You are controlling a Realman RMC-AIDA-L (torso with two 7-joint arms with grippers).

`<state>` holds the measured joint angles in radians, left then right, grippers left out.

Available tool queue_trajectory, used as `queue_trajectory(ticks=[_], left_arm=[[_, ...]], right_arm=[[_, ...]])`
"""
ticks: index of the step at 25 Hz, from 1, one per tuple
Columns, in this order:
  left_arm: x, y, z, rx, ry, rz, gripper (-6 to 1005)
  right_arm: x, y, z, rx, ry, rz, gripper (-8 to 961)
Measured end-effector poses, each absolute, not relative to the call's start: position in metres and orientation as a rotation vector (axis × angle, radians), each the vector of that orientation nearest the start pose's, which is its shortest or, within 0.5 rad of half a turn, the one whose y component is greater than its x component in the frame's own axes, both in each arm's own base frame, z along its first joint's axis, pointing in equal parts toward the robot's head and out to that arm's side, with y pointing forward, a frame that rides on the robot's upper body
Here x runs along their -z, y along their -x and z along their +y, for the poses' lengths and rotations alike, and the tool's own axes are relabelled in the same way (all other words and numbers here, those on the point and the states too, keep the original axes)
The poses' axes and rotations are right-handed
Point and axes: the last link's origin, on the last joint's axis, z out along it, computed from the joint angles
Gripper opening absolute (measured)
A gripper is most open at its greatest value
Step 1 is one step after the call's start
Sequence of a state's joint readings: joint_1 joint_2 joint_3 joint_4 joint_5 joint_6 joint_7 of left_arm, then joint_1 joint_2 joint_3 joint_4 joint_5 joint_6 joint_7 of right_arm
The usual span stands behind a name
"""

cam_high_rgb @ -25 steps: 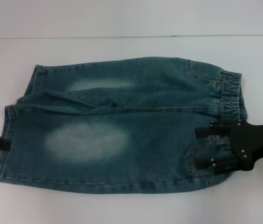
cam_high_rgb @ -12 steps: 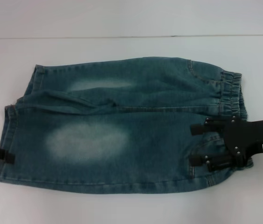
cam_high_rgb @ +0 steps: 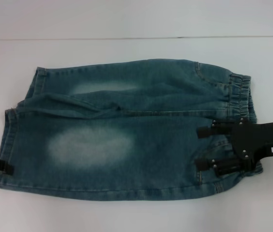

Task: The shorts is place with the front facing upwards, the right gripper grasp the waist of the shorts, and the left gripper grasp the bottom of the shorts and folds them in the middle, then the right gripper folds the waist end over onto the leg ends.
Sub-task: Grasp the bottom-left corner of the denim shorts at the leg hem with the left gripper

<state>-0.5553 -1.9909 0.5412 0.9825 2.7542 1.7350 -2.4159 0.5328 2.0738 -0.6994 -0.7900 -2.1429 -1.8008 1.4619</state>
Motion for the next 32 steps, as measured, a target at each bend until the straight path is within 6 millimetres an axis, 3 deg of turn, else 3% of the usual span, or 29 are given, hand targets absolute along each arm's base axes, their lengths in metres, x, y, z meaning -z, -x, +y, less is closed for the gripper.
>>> queue_trajectory(ticks=[32], left_arm=[[-0.0796,0.3370,0.3102,-0.184,2.157,-1.851,778]], right_arm=[[-0.0116,-0.2479,0.3092,-0.605,2.983,0.561,917]])
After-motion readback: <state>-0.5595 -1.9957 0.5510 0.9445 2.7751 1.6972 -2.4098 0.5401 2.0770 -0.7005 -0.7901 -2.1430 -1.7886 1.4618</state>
